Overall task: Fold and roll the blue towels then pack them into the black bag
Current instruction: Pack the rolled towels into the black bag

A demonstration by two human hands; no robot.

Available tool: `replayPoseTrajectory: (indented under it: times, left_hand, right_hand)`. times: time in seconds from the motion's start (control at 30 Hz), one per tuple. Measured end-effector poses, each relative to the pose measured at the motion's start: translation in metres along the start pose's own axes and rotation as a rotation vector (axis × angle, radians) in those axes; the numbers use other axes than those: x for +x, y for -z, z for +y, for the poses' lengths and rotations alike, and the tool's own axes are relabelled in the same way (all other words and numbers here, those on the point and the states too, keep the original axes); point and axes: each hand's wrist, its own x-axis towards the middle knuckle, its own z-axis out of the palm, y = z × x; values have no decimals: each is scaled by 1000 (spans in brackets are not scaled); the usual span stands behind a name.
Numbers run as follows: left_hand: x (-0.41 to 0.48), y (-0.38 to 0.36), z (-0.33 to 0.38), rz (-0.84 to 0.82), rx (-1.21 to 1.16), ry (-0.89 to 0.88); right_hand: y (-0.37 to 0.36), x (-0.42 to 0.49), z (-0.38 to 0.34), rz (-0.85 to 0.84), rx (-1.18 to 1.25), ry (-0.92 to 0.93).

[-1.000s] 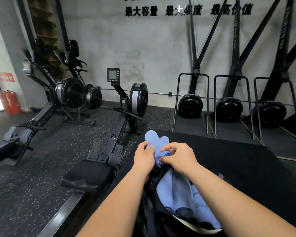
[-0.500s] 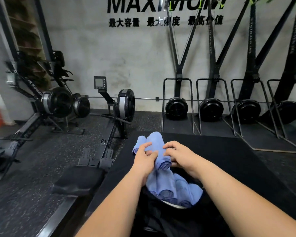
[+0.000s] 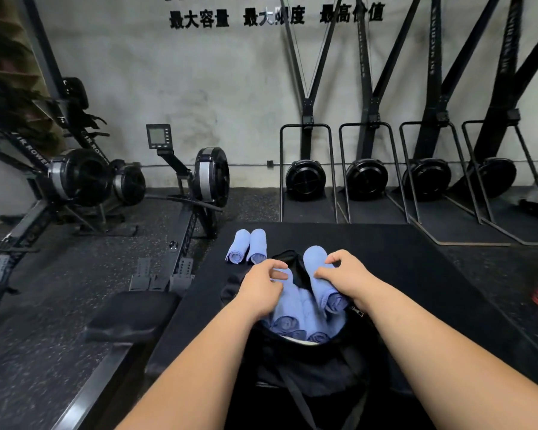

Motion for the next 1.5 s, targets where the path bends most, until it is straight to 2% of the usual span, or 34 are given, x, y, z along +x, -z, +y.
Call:
replayPoseTrajectory:
  times: [0.1,0.27,0.53,0.8,1.13,1.3,1.5]
  left_hand:
    - [-2,-1,-10,34,212,-67]
    - [6,-8,-22,37,392,-155]
    - [16,-17,-42,-118,692,-246]
    - [21,-20,-61,-90,656,-281]
    - [18,-22,-59,-77,590,-228]
    - [15,-21,-57,-55,538,-258]
    - [21,-5,-57,97,409,-276]
  right_hand:
    - [2,0,14,-56,-87,-39]
    - [-13,5,27,-126,-158,-55]
    - [-58,23,35,-61,-316,44]
    - [-78,25,53,5,-479,-7]
    - [-73,19,58,-16,-383,-10]
    - [-70,18,47,100,-432,97]
    - [-62,37,21,151,-395,203]
